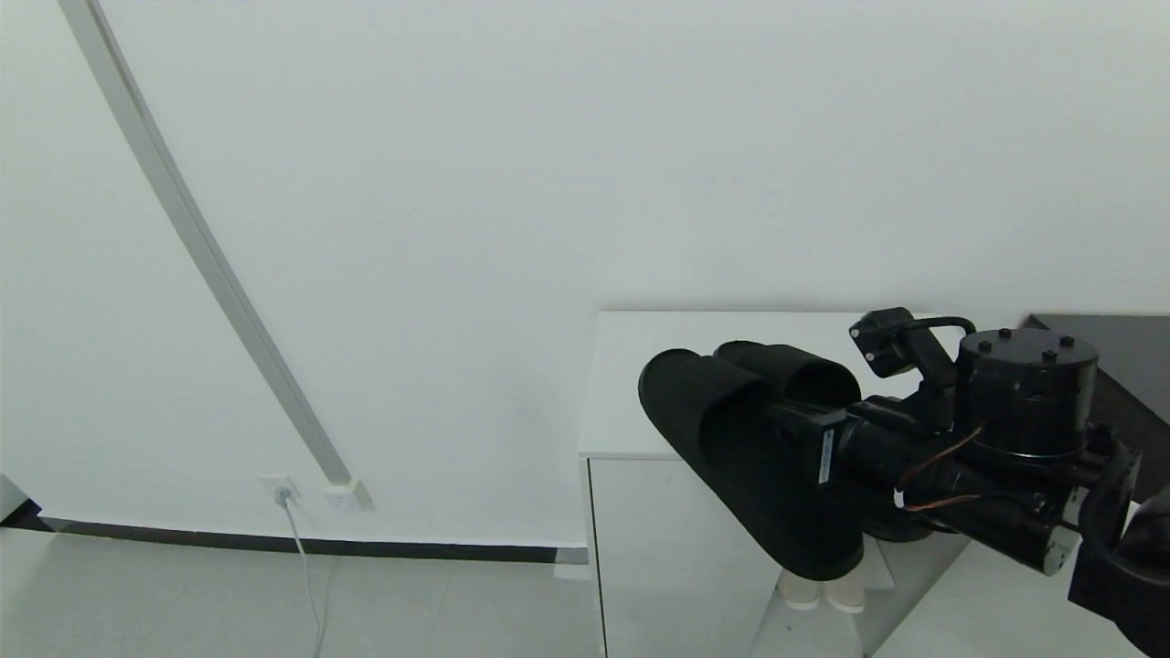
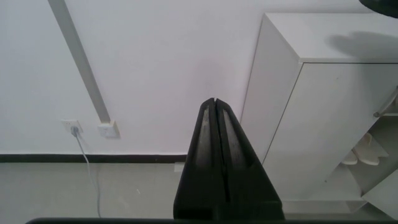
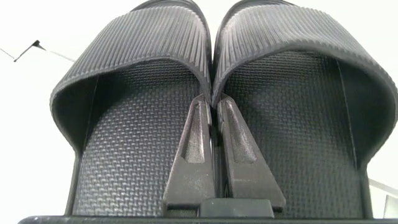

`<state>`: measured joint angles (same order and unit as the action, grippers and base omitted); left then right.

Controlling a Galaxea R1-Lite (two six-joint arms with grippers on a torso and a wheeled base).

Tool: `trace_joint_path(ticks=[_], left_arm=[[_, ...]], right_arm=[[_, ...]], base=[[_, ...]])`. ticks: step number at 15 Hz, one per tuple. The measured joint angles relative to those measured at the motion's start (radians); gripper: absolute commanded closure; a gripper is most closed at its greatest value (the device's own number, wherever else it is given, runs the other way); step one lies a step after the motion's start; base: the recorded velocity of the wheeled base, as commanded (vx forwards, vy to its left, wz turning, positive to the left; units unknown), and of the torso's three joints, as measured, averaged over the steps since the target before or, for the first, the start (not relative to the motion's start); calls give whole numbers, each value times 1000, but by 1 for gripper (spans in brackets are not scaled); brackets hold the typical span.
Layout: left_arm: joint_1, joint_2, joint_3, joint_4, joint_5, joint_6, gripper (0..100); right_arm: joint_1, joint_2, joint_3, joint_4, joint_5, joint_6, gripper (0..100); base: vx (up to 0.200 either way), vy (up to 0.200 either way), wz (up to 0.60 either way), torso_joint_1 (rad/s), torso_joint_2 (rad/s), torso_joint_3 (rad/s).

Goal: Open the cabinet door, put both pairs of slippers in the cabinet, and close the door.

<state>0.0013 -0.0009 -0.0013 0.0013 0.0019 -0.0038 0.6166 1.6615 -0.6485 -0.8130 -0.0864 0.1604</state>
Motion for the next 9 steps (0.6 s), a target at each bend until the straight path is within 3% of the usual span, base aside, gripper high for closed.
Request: trace_joint_path(ticks=[6,9], left_arm=[[0,0,0,0,-1,1,100],[0,0,1,0,-1,1,100]], right_arm=[[7,-6,11,0,-3,-3,100],[11,-9,13,-1,-5,-5,100]], base=[[-200,0,0,1,5,2],[0,0,0,0,0,0]])
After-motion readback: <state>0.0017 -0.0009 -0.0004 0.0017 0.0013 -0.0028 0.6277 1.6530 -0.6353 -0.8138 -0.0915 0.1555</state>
